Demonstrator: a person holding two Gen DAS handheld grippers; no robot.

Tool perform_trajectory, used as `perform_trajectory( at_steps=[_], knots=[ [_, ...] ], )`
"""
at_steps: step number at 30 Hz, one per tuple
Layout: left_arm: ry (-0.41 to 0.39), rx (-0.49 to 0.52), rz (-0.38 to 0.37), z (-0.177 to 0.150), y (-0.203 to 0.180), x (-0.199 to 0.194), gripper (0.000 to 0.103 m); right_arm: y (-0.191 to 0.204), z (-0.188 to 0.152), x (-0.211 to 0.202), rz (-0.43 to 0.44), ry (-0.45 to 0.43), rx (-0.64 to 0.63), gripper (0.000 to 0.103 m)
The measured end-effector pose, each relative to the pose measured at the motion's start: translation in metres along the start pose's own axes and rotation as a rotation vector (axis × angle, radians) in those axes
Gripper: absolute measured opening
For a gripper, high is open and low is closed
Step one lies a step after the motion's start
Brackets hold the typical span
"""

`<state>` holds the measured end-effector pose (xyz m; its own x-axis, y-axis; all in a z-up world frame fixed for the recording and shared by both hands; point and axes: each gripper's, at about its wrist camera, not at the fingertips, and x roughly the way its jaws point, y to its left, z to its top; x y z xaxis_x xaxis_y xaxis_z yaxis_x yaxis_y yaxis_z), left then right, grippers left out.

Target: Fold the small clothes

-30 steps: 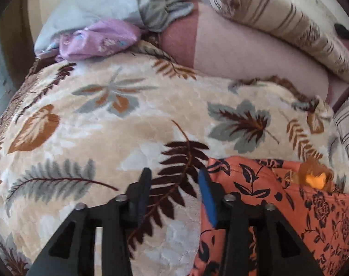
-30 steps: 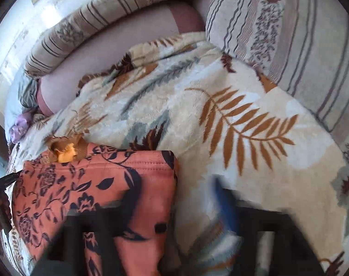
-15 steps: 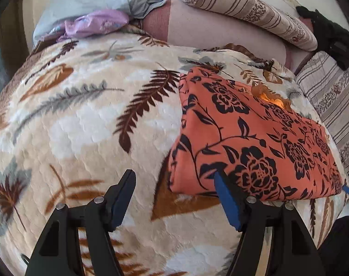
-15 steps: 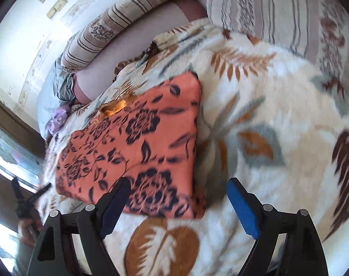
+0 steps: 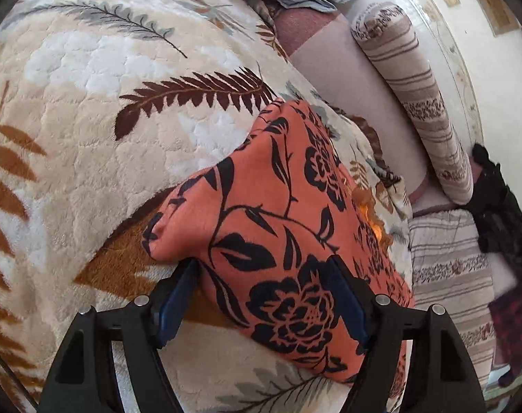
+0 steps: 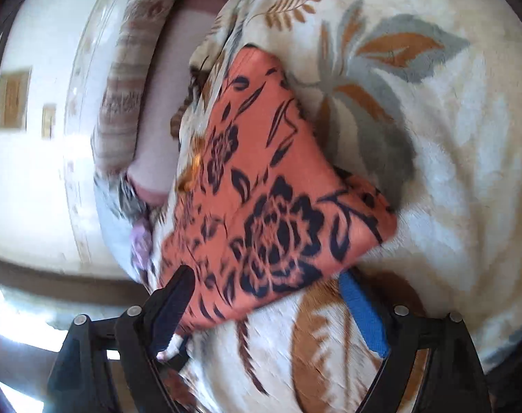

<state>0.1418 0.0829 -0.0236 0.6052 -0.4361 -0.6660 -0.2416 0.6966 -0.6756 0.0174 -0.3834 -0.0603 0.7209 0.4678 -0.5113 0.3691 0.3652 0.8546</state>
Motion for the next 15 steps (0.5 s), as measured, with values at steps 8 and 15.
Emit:
perform_trajectory(
  at_steps=[8,15],
  knots=[
    [0.025,-0.044,0.097,0.025,-0.013,0.019,0.016,0.017,0.026,0.016,-0.071,-0.049,0.010,0.017],
    [-0.169,0.222,0.130,0.013,-0.085,-0.071,0.011,0.073,0.038,-0.015,-0.105,-0.056,-0.214,0.011]
  ],
)
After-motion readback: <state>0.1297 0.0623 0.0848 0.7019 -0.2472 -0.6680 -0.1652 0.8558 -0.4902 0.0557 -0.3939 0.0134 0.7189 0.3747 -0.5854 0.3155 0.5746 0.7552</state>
